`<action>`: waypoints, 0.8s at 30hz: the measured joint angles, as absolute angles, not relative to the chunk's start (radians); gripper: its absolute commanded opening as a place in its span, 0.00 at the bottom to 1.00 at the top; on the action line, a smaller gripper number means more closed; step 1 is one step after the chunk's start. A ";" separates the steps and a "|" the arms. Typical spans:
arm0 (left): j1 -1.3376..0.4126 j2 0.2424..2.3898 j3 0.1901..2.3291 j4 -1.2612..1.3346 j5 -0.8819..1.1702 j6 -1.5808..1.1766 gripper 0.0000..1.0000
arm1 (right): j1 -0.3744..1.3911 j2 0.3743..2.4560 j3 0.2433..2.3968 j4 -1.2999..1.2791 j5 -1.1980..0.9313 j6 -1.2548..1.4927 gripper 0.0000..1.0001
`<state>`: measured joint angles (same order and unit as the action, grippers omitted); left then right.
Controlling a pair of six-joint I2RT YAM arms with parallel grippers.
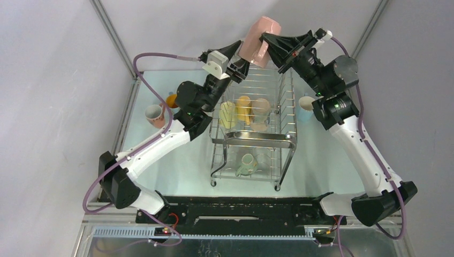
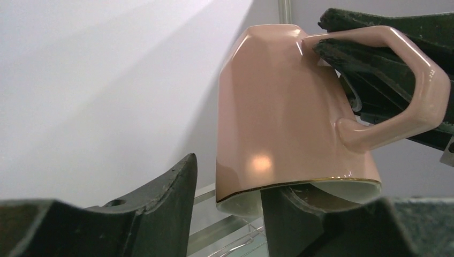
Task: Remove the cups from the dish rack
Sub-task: Place the cup at the center of the board.
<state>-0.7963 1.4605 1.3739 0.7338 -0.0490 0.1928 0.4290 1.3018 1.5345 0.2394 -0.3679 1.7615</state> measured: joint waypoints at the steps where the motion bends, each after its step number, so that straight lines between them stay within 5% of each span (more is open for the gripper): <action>1: -0.796 1.462 1.374 0.736 -0.051 0.192 0.49 | 0.431 1.301 1.530 0.245 -0.368 1.763 0.00; 6: -0.796 1.468 1.374 0.740 -0.052 0.184 0.32 | 0.434 1.300 1.511 0.270 -0.367 1.779 0.00; 11: -0.796 1.473 1.374 0.746 -0.055 0.182 0.02 | 0.440 1.300 1.506 0.281 -0.360 1.784 0.00; 18: -0.799 1.473 1.374 0.738 -0.062 0.149 0.00 | 0.440 1.290 1.485 0.297 -0.326 1.797 0.00; 21: -0.801 1.473 1.374 0.729 -0.070 0.126 0.00 | 0.440 1.285 1.479 0.296 -0.317 1.797 0.10; 24: -0.801 1.472 1.374 0.714 -0.077 0.103 0.00 | 0.440 1.285 1.477 0.293 -0.310 1.794 0.31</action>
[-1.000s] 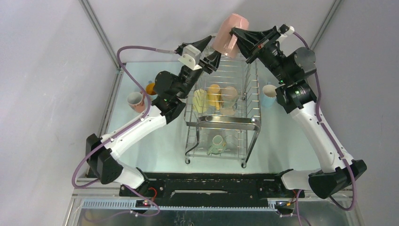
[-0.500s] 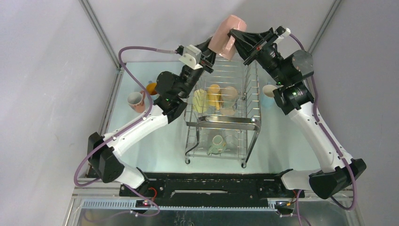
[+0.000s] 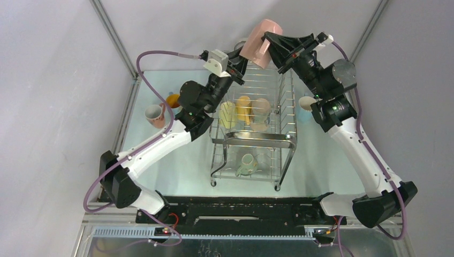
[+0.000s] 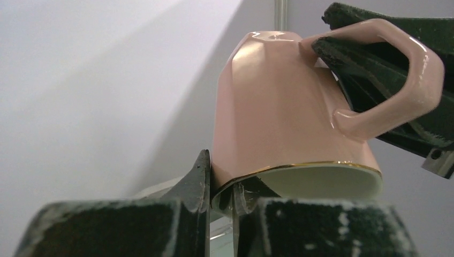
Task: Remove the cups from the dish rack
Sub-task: Place the cup at the center of the board.
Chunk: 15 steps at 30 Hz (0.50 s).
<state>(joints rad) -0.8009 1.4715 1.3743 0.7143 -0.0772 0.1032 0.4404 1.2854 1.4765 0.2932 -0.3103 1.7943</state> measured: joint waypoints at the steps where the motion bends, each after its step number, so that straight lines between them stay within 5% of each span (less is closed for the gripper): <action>1: -0.801 1.470 1.374 0.708 -0.078 0.096 0.00 | 0.440 1.285 1.475 0.294 -0.305 1.790 0.39; 7: -0.792 1.462 1.374 0.638 -0.104 0.029 0.00 | 0.452 1.278 1.472 0.313 -0.326 1.745 0.73; 15: -0.753 1.432 1.374 0.617 -0.109 -0.103 0.00 | 0.453 1.262 1.472 0.305 -0.329 1.691 0.81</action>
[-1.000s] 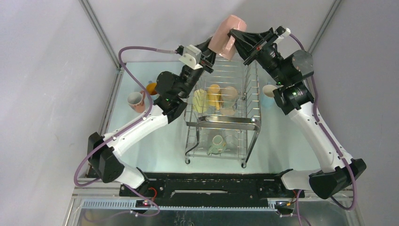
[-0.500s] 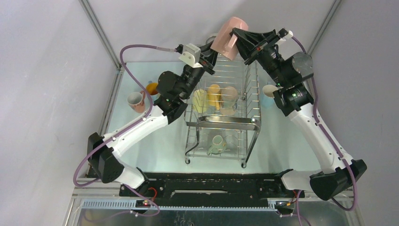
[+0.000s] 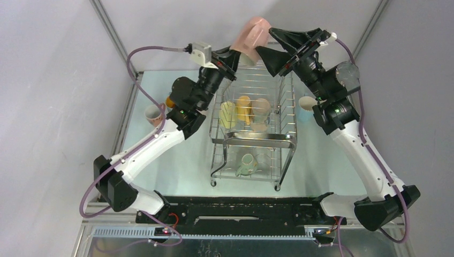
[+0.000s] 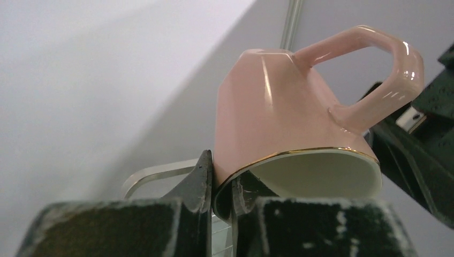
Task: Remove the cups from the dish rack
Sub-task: Place the cup at the center of the board.
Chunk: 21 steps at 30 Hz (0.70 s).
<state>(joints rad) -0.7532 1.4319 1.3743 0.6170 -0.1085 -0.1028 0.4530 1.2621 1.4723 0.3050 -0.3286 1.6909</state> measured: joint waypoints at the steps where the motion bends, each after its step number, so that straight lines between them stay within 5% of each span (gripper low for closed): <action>1: -0.745 1.425 1.374 0.614 -0.109 -0.120 0.00 | 0.453 1.260 1.472 0.300 -0.330 1.683 0.82; 10: -0.682 1.354 1.375 0.526 -0.140 -0.221 0.00 | 0.453 1.216 1.472 0.237 -0.350 1.585 0.87; 14: -0.660 1.308 1.375 0.438 -0.164 -0.237 0.00 | 0.453 1.185 1.472 0.228 -0.364 1.530 0.99; 21: -0.591 1.179 1.376 0.212 -0.218 -0.238 0.00 | 0.454 1.143 1.473 0.169 -0.394 1.402 1.00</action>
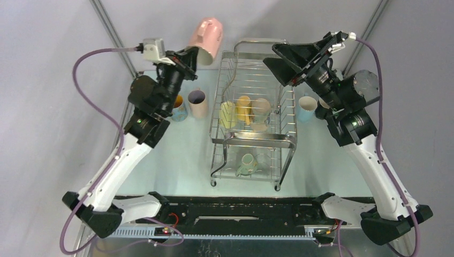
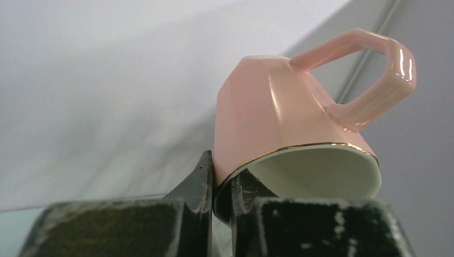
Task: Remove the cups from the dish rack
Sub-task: Place the cup at the center of the board.
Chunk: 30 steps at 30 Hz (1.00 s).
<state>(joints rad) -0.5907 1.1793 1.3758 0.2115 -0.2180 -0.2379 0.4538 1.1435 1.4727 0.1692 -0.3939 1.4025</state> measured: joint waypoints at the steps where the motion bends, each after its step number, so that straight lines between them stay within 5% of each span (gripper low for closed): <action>1: -0.581 1.161 1.376 0.183 -0.226 -0.238 0.00 | 0.454 1.136 1.473 0.152 -0.393 1.379 1.00; 18: -0.411 0.883 1.335 -0.324 -0.320 -0.301 0.00 | 0.421 0.960 1.485 -0.192 -0.325 1.000 1.00; 30: -0.269 0.861 1.125 -0.601 -0.208 -0.402 0.00 | 0.238 0.823 1.349 -0.386 -0.333 0.856 1.00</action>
<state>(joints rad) -0.2687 0.8612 1.1248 -0.6010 -0.2081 -0.4019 0.2382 0.8227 1.3487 -0.3859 -0.3328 0.8562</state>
